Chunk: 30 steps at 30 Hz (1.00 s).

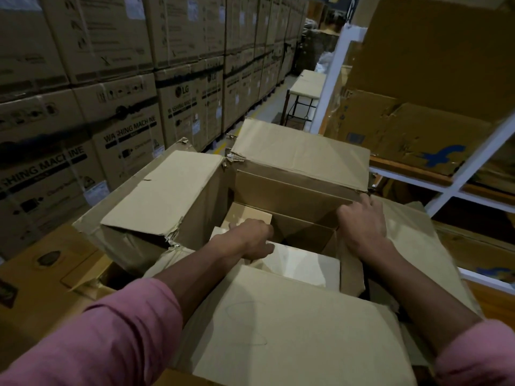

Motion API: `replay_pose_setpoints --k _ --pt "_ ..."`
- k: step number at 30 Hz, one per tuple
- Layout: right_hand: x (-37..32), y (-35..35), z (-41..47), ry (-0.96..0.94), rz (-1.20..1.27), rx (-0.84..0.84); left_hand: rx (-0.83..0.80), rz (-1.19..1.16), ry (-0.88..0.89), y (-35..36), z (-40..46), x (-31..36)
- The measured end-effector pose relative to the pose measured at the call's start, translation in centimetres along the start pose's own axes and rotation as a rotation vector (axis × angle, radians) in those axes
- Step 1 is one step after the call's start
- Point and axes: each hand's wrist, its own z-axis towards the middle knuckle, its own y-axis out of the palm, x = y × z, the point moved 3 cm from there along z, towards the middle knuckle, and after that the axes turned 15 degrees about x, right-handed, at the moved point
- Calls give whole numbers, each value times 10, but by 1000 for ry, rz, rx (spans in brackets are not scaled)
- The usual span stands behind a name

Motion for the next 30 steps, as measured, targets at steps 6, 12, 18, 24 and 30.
replay_pose_setpoints --k 6,12,18,24,30 --pt "9 13 -15 -79 -58 -63 49 3 41 -1 2 -3" --pt "-3 28 -6 -126 278 -213 147 -78 56 -11 -5 -1" --pt "1 28 2 86 563 -169 236 -36 64 -23 -18 7" --pt "-1 30 7 76 553 -214 278 6 69 -34 -32 15" --pt "-1 38 10 61 610 -228 -18 -28 1 -44 -37 24"
